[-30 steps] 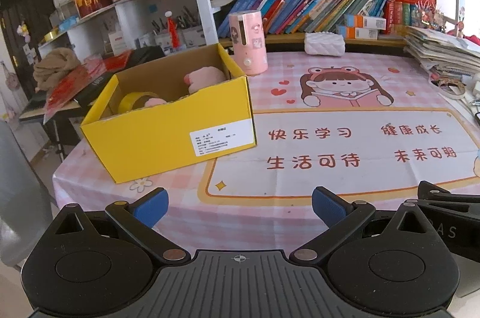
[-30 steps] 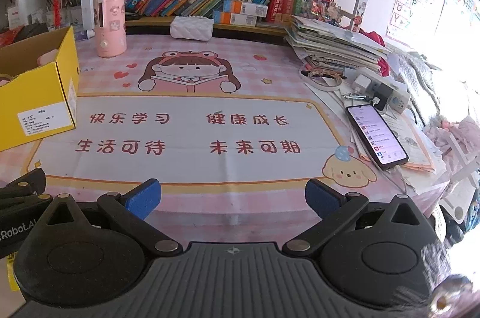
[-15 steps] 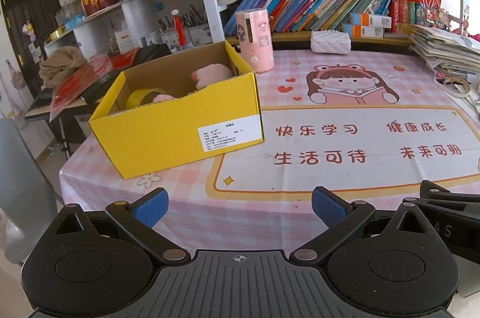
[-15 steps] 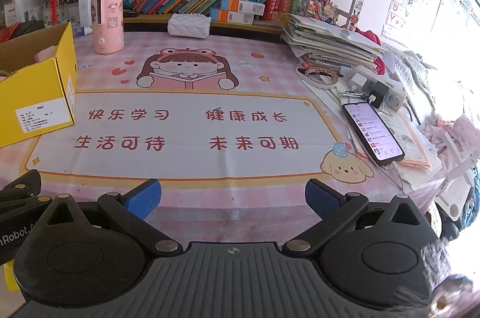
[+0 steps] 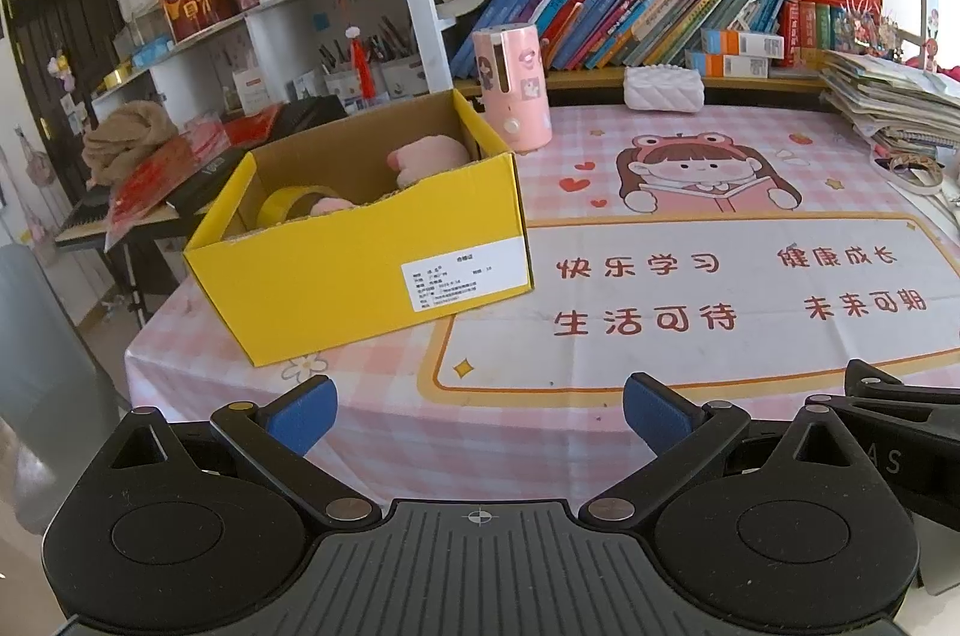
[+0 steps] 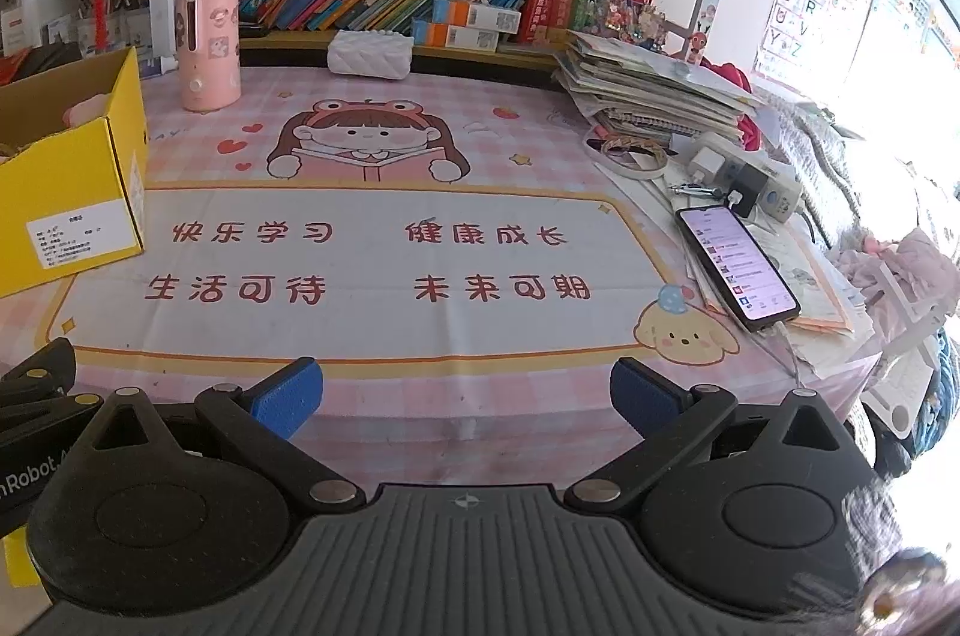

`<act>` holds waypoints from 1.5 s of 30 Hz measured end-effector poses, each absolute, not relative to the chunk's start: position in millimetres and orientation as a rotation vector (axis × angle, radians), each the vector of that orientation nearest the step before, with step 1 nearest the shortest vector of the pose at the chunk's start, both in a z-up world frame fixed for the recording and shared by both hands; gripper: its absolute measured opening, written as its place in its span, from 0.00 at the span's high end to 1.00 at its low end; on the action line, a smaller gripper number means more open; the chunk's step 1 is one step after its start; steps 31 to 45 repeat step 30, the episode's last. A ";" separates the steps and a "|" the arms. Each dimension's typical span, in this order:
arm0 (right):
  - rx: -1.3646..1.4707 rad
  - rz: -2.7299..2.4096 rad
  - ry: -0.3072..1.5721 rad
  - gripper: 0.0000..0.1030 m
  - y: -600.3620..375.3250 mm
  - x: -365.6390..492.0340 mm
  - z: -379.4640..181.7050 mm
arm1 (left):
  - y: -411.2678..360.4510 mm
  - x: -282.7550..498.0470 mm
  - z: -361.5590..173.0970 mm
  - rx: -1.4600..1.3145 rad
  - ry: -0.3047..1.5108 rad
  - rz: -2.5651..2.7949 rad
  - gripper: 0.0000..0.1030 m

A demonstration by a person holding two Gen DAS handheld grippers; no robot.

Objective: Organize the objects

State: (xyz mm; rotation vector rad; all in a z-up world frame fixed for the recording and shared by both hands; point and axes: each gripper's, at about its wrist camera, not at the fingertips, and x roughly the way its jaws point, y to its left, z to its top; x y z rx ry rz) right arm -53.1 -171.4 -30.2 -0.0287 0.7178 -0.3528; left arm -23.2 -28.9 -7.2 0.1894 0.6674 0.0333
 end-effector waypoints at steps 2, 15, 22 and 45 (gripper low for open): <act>-0.031 -0.356 0.719 0.00 -170.3 -52.9 -30.1 | -28.7 -22.9 -7.2 0.189 0.669 0.034 0.01; -0.039 -0.352 0.723 0.00 -163.6 -50.3 -32.5 | -22.1 -22.0 -8.3 0.181 0.678 0.042 0.01; -0.044 -0.350 0.720 0.00 -161.3 -48.7 -32.0 | -19.6 -21.3 -8.4 0.166 0.682 0.043 0.01; -0.044 -0.350 0.719 0.00 -159.3 -48.8 -31.6 | -18.6 -20.0 -8.5 0.158 0.687 0.040 0.00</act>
